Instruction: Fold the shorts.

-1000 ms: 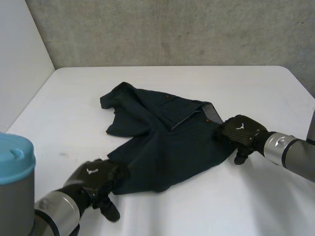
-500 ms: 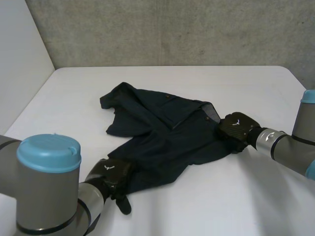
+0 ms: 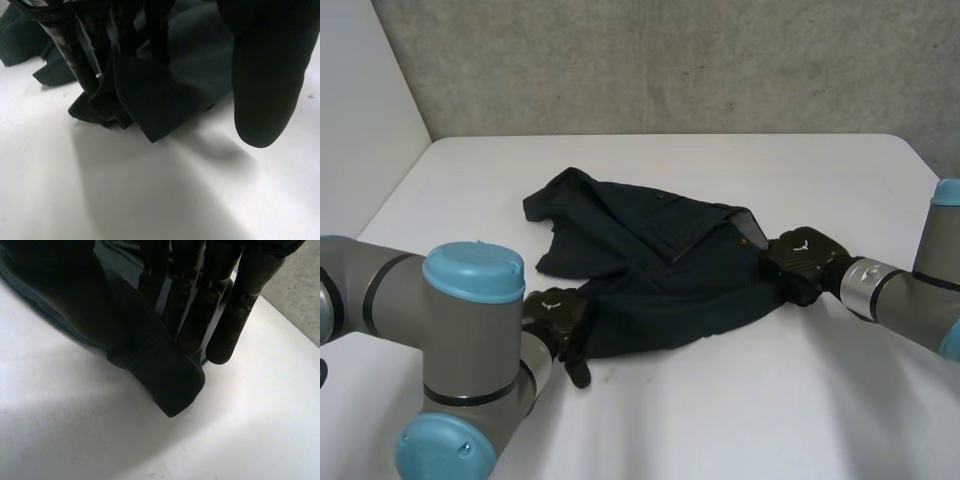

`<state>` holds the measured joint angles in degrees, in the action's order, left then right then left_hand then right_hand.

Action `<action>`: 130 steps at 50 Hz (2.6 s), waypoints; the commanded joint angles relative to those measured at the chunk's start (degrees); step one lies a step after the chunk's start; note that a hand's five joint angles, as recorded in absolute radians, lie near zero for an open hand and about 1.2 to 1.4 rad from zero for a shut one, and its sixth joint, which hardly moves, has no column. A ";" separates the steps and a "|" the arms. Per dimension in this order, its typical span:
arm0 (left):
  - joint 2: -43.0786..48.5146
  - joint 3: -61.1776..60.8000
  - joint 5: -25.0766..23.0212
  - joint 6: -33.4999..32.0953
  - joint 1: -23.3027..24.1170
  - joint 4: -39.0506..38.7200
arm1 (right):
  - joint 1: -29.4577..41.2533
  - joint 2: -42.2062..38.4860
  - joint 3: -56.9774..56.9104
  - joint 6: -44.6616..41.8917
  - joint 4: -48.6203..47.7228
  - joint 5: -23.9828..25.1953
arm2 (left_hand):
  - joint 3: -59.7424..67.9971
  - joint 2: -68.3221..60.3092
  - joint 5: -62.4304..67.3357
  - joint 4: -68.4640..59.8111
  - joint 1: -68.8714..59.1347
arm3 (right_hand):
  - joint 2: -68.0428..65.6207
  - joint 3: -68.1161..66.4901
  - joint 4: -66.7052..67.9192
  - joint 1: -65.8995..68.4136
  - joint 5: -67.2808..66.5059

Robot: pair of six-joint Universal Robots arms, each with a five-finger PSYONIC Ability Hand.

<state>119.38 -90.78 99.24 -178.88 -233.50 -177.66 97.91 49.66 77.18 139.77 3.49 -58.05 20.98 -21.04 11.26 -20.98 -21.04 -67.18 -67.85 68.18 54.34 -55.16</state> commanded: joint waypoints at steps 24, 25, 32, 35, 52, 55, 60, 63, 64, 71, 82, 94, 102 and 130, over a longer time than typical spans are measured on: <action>4.55 4.65 2.71 -6.84 -1.26 -5.24 | 0.88 6.24 5.17 1.74 0.64 -4.87 | 59.02 -58.96 58.74 -59.02 -58.96 | -12.82 -12.15 11.82 25.66 -14.84; 2.63 4.30 2.54 -6.84 -1.35 -4.81 | 0.96 6.76 5.44 1.74 0.82 -5.58 | 59.02 -58.96 58.74 -59.02 -58.96 | -12.82 -12.15 11.82 25.66 -14.84; -12.94 0.34 0.25 -8.15 -2.14 2.66 | 2.54 14.05 10.09 1.48 2.22 -10.50 | 59.02 -58.96 58.74 -59.02 -58.96 | -12.82 -12.15 11.82 25.66 -14.84; -19.68 -1.49 -2.46 -10.78 -3.27 7.04 | 3.25 19.50 12.90 1.30 4.24 -11.47 | 59.02 -58.96 58.74 -59.02 -58.96 | -12.82 -12.15 11.82 25.66 -14.84; -36.86 -12.40 -9.07 -20.46 -8.29 15.95 | 7.54 37.98 21.96 -0.66 17.80 -15.60 | 59.02 -58.96 58.74 -59.02 -58.96 | -12.82 -12.15 11.82 25.66 -14.84; -32.21 -12.40 -8.80 -20.46 -8.29 10.86 | 9.83 34.64 22.05 3.74 14.98 -15.69 | 59.02 -58.96 58.74 -59.02 -58.96 | -12.82 -12.15 11.82 25.66 -14.84; -23.42 -9.07 -8.19 -20.29 -9.26 6.45 | 10.37 28.66 21.35 13.67 13.65 -15.61 | 59.02 -58.96 58.74 -59.02 -58.96 | 1.88 2.54 -2.87 10.97 -0.14; -19.20 -5.73 -8.19 -19.76 -9.70 6.54 | 10.37 28.65 21.35 16.41 13.74 -15.60 | 59.02 -58.96 58.74 -59.02 -58.96 | 13.97 14.64 -14.97 -1.13 11.95; -18.49 -5.29 -8.19 -19.67 -9.70 6.45 | 10.54 28.65 21.43 17.63 13.83 -15.60 | 59.02 -58.96 58.74 -59.02 -58.96 | 26.19 26.86 -27.19 -13.35 24.17; -14.97 -2.03 -8.19 -19.58 -9.79 6.45 | 10.28 30.49 21.26 18.70 17.16 -15.60 | 59.02 -58.96 58.74 -59.02 -58.96 | 33.71 34.38 -34.70 -20.87 31.69; -12.95 -1.50 -8.28 -19.58 -10.05 6.18 | 10.54 30.76 21.79 18.09 22.79 -15.25 | 59.02 -58.96 58.74 -59.02 -58.96 | 37.77 38.43 -38.76 -24.92 35.74; -9.43 -1.59 -8.63 -20.28 -12.33 6.54 | 11.25 24.97 19.59 8.87 12.43 -20.43 | 59.02 -58.96 58.74 -59.02 -58.96 | -12.82 -12.15 11.82 25.66 -14.84; -2.59 7.35 -8.45 -20.55 -12.33 6.19 | 18.53 16.79 7.30 4.64 11.72 -28.96 | 59.02 -58.96 58.74 -59.02 -58.96 | -12.82 -12.15 11.82 25.66 -14.84; -8.37 38.24 0.87 -19.58 -12.69 -23.61 | 20.56 15.73 -20.23 4.64 -31.70 -33.45 | 59.02 -58.96 58.74 -59.02 -58.96 | -12.82 -12.15 11.82 25.66 -14.84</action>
<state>114.56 -41.63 100.32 -198.50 -245.95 -199.04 118.06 65.07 52.58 144.36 -29.79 -91.17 68.23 -68.76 56.71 -68.83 -64.80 -67.66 -67.78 68.26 55.95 -56.31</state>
